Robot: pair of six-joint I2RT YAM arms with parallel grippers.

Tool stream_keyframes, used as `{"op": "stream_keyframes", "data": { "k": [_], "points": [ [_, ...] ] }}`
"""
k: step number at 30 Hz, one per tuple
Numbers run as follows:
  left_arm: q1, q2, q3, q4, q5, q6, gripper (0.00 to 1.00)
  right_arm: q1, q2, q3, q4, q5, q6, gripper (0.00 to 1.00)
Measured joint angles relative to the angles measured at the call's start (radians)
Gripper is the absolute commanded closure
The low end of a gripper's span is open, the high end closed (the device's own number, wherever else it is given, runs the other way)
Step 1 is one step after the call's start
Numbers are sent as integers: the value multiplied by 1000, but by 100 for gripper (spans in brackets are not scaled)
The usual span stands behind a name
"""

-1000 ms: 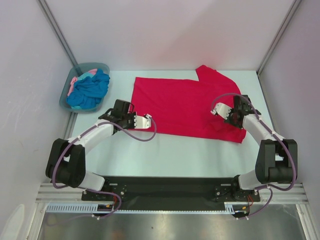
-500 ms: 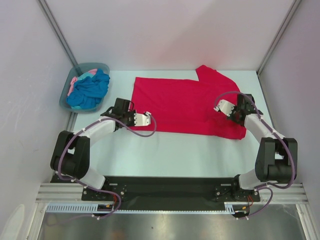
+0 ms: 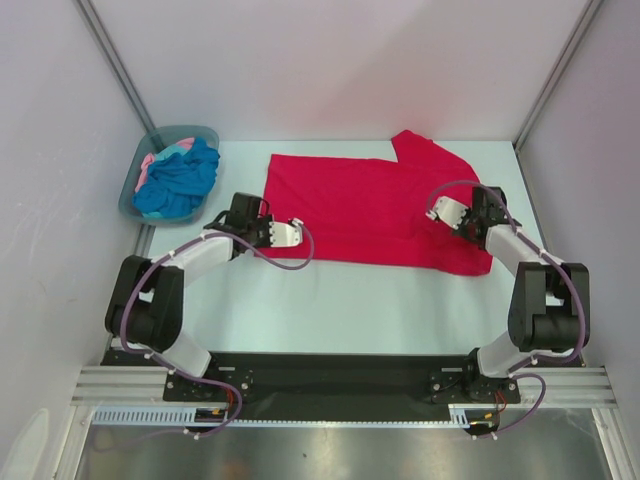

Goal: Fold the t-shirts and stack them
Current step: Fold the tshirt

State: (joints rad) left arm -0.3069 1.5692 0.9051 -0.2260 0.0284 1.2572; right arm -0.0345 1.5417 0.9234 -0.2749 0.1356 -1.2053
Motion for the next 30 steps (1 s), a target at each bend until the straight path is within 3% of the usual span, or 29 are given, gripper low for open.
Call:
{"op": "stream_keyframes", "data": {
  "k": [30],
  "points": [
    [3, 97, 79, 31, -4, 0, 100, 7, 161, 109, 191, 26, -45, 100]
  ]
}}
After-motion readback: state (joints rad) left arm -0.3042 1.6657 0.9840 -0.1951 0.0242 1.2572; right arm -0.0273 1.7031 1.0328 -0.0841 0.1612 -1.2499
